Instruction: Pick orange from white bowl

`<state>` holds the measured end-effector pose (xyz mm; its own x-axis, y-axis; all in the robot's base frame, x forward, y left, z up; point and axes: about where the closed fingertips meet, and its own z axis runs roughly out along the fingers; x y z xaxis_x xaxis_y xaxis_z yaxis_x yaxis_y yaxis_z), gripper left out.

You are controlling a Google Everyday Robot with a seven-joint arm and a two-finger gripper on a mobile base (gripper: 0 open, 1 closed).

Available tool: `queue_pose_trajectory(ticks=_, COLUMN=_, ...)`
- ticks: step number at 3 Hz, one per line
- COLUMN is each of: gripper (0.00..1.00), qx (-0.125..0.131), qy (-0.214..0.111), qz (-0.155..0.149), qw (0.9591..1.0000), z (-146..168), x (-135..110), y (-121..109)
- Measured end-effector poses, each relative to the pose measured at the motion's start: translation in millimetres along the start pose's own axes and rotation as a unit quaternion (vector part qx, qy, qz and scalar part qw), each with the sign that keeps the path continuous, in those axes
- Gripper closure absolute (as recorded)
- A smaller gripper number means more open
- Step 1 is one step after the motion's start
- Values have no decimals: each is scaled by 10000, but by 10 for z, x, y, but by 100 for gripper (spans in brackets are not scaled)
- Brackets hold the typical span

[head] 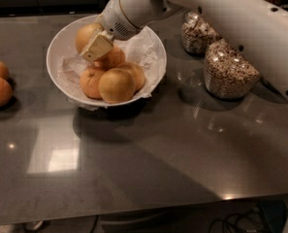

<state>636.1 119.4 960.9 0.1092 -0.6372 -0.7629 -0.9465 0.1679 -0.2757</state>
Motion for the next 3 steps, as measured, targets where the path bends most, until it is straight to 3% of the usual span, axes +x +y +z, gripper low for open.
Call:
queue_pose_trajectory(ticks=1, gripper=100, qx=304, qy=-8, qz=109, qw=9995, z=-284, x=99, y=-50)
queue_pose_trajectory(ticks=2, gripper=100, qx=817, qy=166, qz=148, qw=9964, z=-795, x=259, y=-80)
queue_pose_trajectory(ticks=3, gripper=100, qx=817, qy=166, qz=148, qw=9964, z=-795, x=259, y=-80)
